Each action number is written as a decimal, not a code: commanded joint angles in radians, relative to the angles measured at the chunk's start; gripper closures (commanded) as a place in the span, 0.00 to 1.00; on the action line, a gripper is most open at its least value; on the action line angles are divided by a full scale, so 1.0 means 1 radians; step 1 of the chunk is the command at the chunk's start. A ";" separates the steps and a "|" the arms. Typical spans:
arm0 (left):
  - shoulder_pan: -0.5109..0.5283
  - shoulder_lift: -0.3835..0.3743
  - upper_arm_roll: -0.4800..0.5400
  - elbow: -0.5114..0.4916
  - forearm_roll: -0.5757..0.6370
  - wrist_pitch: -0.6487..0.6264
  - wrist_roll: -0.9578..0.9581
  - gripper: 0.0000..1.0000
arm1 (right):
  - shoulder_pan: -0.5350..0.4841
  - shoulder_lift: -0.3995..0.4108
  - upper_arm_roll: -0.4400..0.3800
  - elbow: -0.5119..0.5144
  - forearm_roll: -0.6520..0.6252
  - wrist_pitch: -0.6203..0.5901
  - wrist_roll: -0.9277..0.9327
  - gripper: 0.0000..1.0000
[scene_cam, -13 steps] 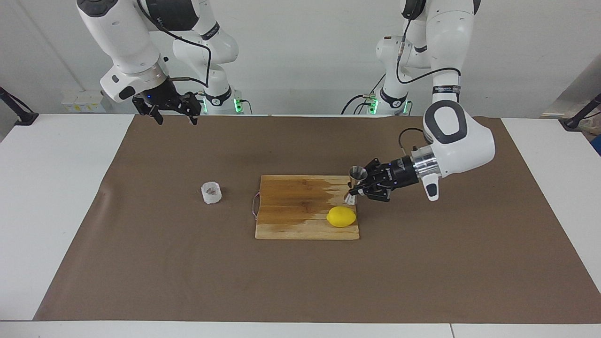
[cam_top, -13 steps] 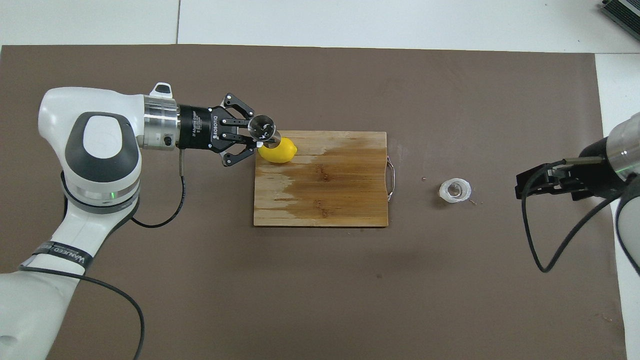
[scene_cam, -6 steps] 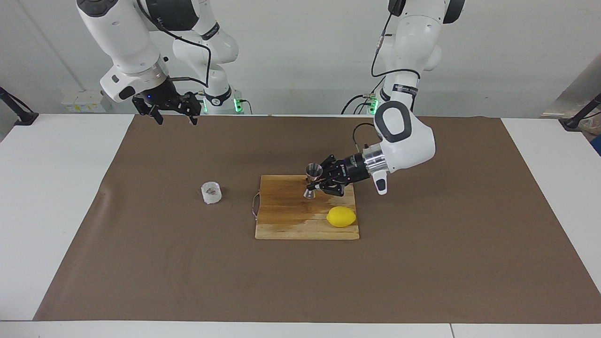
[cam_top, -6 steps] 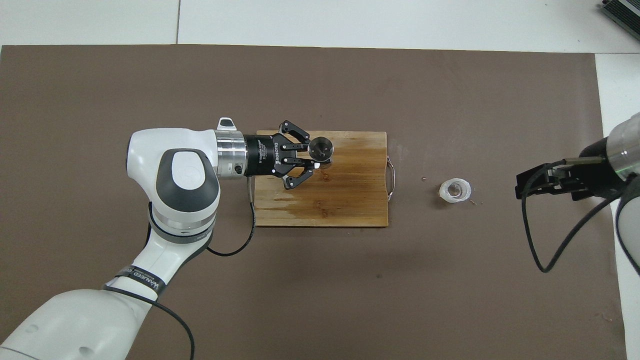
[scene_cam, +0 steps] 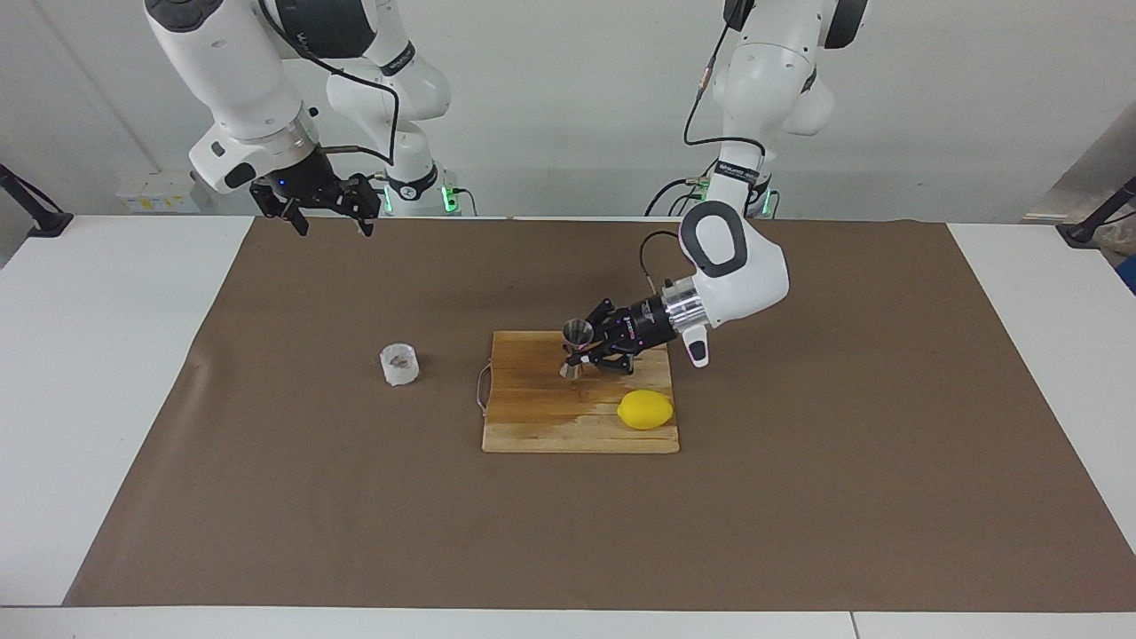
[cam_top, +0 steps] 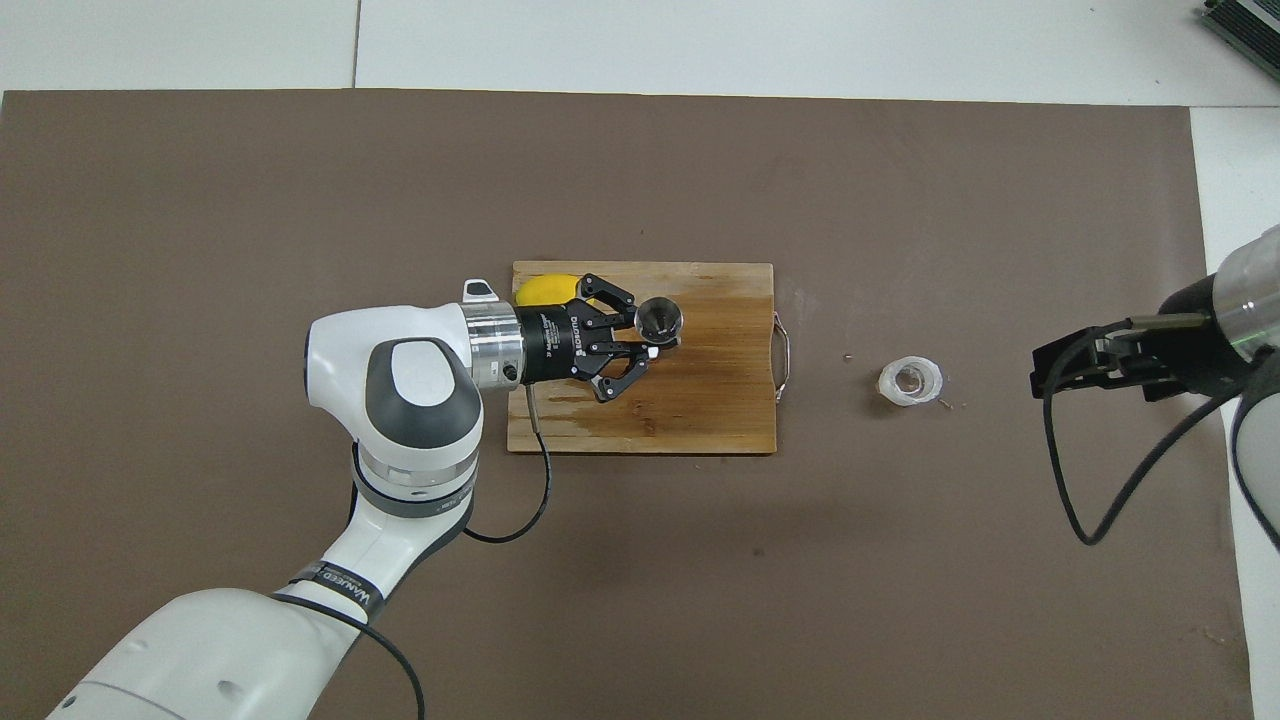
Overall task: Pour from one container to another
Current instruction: 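Lower the metal cup onto the board center and open the left gripper, then withdraw the left gripper back toward its rest position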
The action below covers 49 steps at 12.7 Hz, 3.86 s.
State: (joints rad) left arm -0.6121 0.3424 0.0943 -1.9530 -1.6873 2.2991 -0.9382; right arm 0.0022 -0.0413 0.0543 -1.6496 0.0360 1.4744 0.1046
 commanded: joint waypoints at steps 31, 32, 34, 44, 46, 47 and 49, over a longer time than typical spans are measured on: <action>0.090 -0.252 0.028 -0.066 1.066 -0.156 0.134 0.00 | -0.010 -0.006 0.005 0.001 0.002 0.003 0.018 0.00; 0.103 -0.256 0.027 -0.025 1.175 -0.193 0.141 0.00 | -0.010 -0.006 0.005 0.001 0.002 0.003 0.018 0.00; 0.107 -0.249 0.027 0.032 1.331 -0.217 0.188 0.00 | -0.010 -0.006 0.005 0.001 0.002 0.003 0.018 0.00; 0.329 -0.368 0.041 0.085 1.664 -0.438 0.901 0.00 | -0.010 -0.006 0.005 0.001 0.002 0.003 0.018 0.00; 0.423 -0.378 0.042 0.092 1.667 -0.449 1.062 0.00 | -0.010 -0.006 0.005 0.001 0.002 0.003 0.018 0.00; 0.461 -0.375 0.041 0.106 1.670 -0.446 1.102 0.00 | -0.010 -0.006 0.005 0.001 0.002 0.003 0.018 0.00; 0.479 -0.349 0.041 0.204 1.710 -0.487 1.124 0.00 | -0.010 -0.006 0.005 0.001 0.002 0.003 0.018 0.00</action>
State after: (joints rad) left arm -0.1431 -0.0236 0.1467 -1.8342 -0.0209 1.8688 0.1674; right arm 0.0021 -0.0413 0.0543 -1.6495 0.0360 1.4744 0.1046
